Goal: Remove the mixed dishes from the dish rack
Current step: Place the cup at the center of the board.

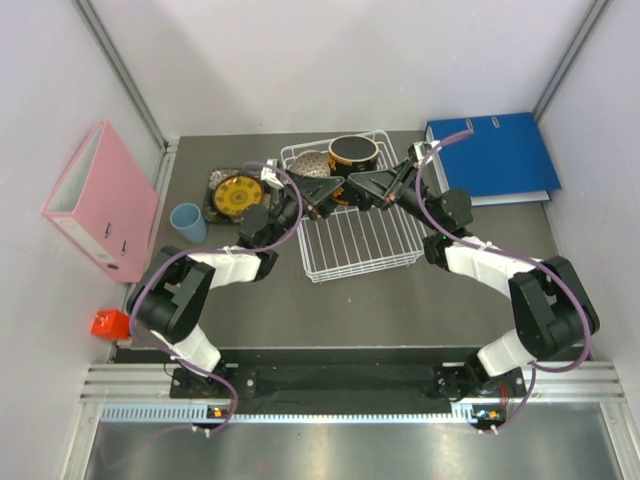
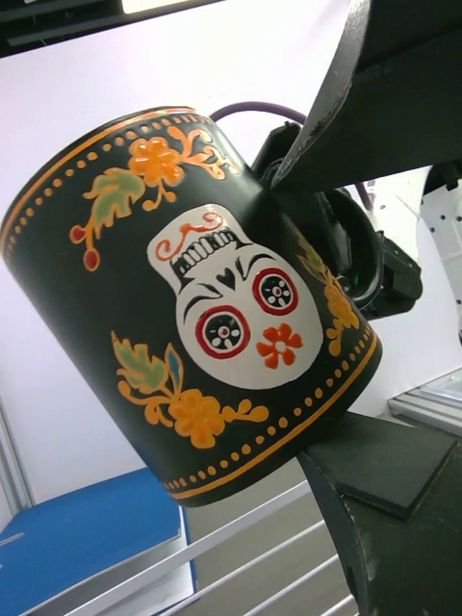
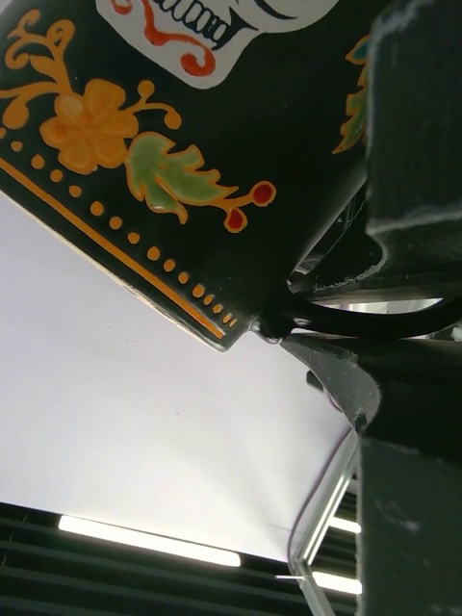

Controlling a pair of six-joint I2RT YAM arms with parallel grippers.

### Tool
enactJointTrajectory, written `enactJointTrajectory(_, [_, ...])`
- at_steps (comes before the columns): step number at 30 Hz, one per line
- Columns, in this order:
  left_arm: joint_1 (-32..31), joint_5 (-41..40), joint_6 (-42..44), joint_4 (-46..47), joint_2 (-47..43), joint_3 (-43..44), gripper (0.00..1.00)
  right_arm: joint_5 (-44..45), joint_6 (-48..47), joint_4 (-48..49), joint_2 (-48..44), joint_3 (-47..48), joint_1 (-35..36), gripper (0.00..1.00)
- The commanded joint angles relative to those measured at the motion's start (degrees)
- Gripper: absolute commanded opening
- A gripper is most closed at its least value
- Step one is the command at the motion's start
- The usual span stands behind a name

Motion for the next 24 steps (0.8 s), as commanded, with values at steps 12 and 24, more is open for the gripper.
enactJointTrajectory(12, [-0.05,-1.9,-1.02,24.35,-3.24,4.78,0.74,0.07,-3.62,34.61,-6.26,-6.4,1.27,0.0])
enactJointTrajectory(24, [-0.14,-0.23,-2.69,24.26,-3.69,7.68,0.52,-1.69,-5.91,34.44,-5.3,-12.38,1.8,0.0])
